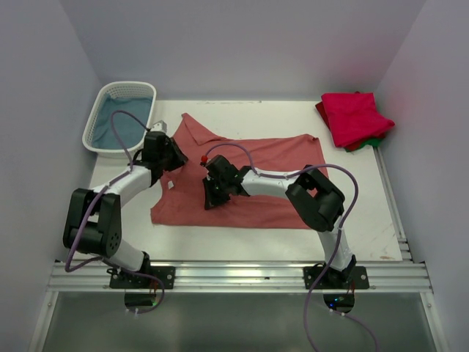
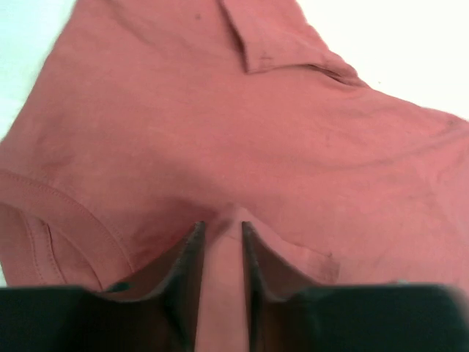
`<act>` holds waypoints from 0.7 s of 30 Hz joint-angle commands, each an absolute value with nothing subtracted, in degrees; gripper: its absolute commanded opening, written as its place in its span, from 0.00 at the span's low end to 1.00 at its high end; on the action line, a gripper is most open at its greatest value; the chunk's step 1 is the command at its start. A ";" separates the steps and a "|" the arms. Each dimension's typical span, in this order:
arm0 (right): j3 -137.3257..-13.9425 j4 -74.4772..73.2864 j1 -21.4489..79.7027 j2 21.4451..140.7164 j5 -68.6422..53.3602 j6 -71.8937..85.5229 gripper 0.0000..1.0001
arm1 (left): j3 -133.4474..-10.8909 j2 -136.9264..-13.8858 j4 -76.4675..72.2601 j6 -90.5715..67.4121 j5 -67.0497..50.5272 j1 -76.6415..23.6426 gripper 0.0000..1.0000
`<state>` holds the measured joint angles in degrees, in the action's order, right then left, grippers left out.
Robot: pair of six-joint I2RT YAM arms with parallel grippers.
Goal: Fold and stack the t-shirts
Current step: Fold the tshirt
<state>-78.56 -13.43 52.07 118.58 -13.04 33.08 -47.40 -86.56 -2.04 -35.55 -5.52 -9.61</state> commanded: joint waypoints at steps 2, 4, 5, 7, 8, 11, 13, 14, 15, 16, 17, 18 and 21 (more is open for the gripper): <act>-79.36 -14.59 51.94 119.53 -12.83 31.73 0.00 | -53.60 -92.54 8.94 -35.68 4.80 -9.14 0.48; -79.37 -14.59 51.94 119.44 -12.92 31.82 0.00 | -53.79 -94.12 11.42 -36.56 6.93 -9.14 0.79; -79.45 -14.50 51.94 119.53 -12.83 31.82 0.00 | -52.83 -94.13 11.25 -37.26 7.81 -9.14 0.86; -79.28 -14.59 52.03 119.36 -12.83 31.82 0.00 | -51.51 -92.47 9.42 -37.44 7.47 -9.14 0.99; -79.19 -14.68 51.94 119.27 -12.66 31.82 0.00 | -49.94 -91.50 8.71 -37.27 7.38 -9.23 1.00; -79.19 -14.77 51.94 118.83 -12.39 31.55 0.00 | -46.77 -86.41 5.37 -36.04 5.46 -9.23 1.00; -79.19 -14.59 51.94 117.78 -12.39 31.29 0.00 | -45.36 -81.77 2.92 -35.51 3.61 -9.23 1.00; -79.02 -14.15 51.94 117.16 -11.87 30.94 0.00 | -44.13 -80.26 2.29 -35.33 2.82 -9.32 0.99; -78.67 -13.89 51.94 116.29 -11.52 30.76 0.00 | -43.86 -78.85 1.68 -35.16 1.25 -9.32 0.98; -78.58 -13.54 51.94 114.28 -11.08 30.33 0.00 | -43.68 -76.40 1.06 -35.07 0.80 -9.32 0.98; -78.49 -13.54 51.94 112.87 -9.68 29.45 0.10 | -43.86 -75.25 0.97 -34.98 0.53 -9.32 0.98; -78.40 -13.45 51.77 111.46 -8.54 28.92 0.51 | -43.94 -74.36 0.97 -34.81 0.53 -9.32 0.98; -79.10 -14.94 50.89 106.71 -5.55 26.37 0.92 | -46.66 -74.26 -2.55 -33.93 1.57 -9.32 1.00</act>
<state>-78.32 -14.24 52.05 114.19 -10.74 30.41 -44.12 -74.70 3.38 -36.01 1.69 -9.50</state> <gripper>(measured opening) 0.817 0.995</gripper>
